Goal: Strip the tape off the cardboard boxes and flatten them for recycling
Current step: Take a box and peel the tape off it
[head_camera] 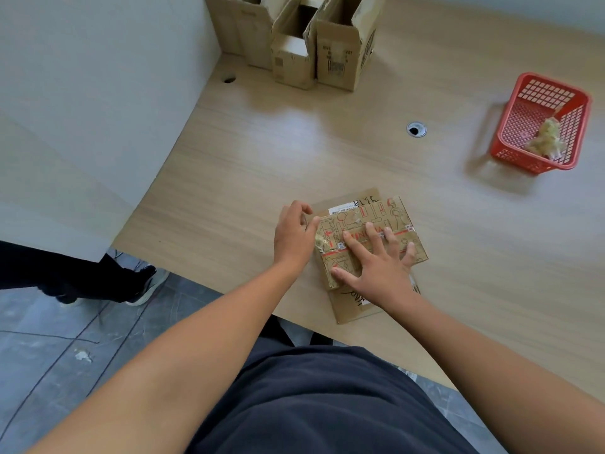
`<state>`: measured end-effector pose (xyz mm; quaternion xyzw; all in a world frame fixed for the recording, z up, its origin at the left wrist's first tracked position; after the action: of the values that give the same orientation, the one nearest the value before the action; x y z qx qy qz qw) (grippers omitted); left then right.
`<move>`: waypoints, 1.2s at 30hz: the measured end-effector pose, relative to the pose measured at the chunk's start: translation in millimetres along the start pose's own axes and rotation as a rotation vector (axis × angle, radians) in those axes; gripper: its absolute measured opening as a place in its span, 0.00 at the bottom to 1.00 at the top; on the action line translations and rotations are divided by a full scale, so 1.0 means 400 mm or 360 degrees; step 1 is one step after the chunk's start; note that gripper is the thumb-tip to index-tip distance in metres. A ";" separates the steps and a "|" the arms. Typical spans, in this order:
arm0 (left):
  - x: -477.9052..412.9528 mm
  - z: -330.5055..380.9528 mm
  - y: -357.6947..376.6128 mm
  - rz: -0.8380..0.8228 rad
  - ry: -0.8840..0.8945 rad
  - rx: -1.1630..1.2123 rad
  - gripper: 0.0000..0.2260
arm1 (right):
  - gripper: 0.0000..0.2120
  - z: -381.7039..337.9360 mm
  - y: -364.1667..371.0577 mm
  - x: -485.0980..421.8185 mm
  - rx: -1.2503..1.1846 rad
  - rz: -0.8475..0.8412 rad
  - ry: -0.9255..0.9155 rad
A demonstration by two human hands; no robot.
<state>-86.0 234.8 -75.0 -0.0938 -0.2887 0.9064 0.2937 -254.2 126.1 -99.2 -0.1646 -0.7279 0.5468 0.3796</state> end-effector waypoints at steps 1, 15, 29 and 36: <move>0.011 0.008 0.004 -0.0012 0.0123 -0.0074 0.03 | 0.41 0.000 0.000 0.000 -0.0002 -0.0003 0.0003; 0.128 -0.060 -0.007 -0.0390 0.0379 0.0073 0.04 | 0.41 0.000 0.003 0.004 -0.0056 -0.0047 0.0010; 0.155 -0.086 0.005 -0.0276 -0.0290 0.0718 0.10 | 0.39 0.005 -0.002 0.010 -0.0032 -0.0064 -0.0052; 0.111 -0.038 0.006 -0.0081 0.0082 -0.0046 0.04 | 0.39 0.002 -0.001 0.011 -0.0040 -0.0089 -0.0033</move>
<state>-118.1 266.6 -88.7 -0.1138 -0.2964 0.8917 0.3227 -257.7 128.4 -97.4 -0.1433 -0.7429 0.5285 0.3851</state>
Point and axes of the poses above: each hand's wrist, its own x-axis away from the middle knuckle, its own y-axis out of the palm, z = x × y, the point moved 5 cm from there along -x, towards the middle knuckle, and after that the axes turned 7 degrees about y, right-handed, at the moved point
